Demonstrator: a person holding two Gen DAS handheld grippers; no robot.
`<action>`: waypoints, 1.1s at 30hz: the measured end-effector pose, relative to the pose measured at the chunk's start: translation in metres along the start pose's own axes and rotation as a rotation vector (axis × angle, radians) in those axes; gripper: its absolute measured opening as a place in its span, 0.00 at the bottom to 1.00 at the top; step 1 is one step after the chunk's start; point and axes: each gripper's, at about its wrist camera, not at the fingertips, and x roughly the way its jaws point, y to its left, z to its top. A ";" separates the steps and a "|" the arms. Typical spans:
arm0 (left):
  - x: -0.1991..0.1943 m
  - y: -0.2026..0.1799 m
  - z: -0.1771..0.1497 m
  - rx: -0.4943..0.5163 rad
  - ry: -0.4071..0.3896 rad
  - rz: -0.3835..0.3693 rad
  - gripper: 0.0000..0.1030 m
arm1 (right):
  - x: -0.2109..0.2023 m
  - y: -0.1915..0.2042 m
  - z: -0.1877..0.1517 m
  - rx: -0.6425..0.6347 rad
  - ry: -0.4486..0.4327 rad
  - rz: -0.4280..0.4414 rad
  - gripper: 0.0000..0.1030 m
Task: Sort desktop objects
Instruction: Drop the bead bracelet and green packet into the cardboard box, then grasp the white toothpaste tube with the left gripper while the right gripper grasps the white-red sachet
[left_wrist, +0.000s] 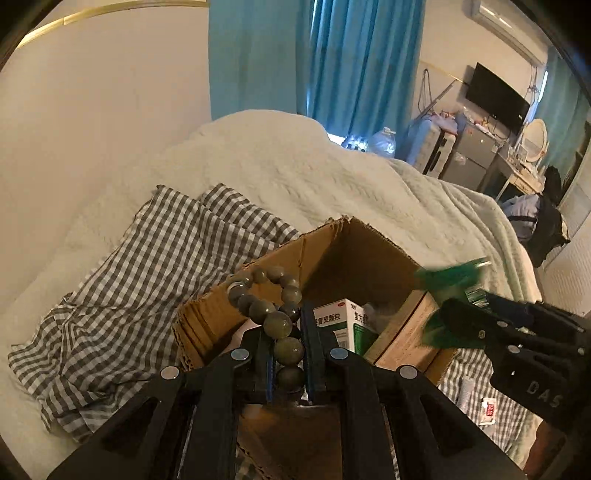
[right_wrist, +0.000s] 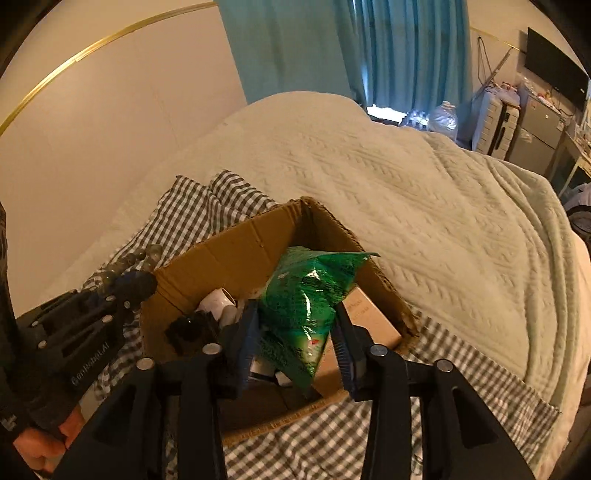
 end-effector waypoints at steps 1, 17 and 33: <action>0.000 0.001 0.000 0.002 0.000 0.008 0.15 | -0.001 0.001 0.002 0.007 -0.004 0.003 0.53; -0.082 -0.044 -0.006 -0.002 -0.127 -0.017 0.80 | -0.122 -0.071 -0.038 0.065 -0.110 -0.114 0.58; -0.075 -0.190 -0.096 0.036 -0.060 -0.147 0.91 | -0.180 -0.231 -0.170 0.261 -0.032 -0.329 0.60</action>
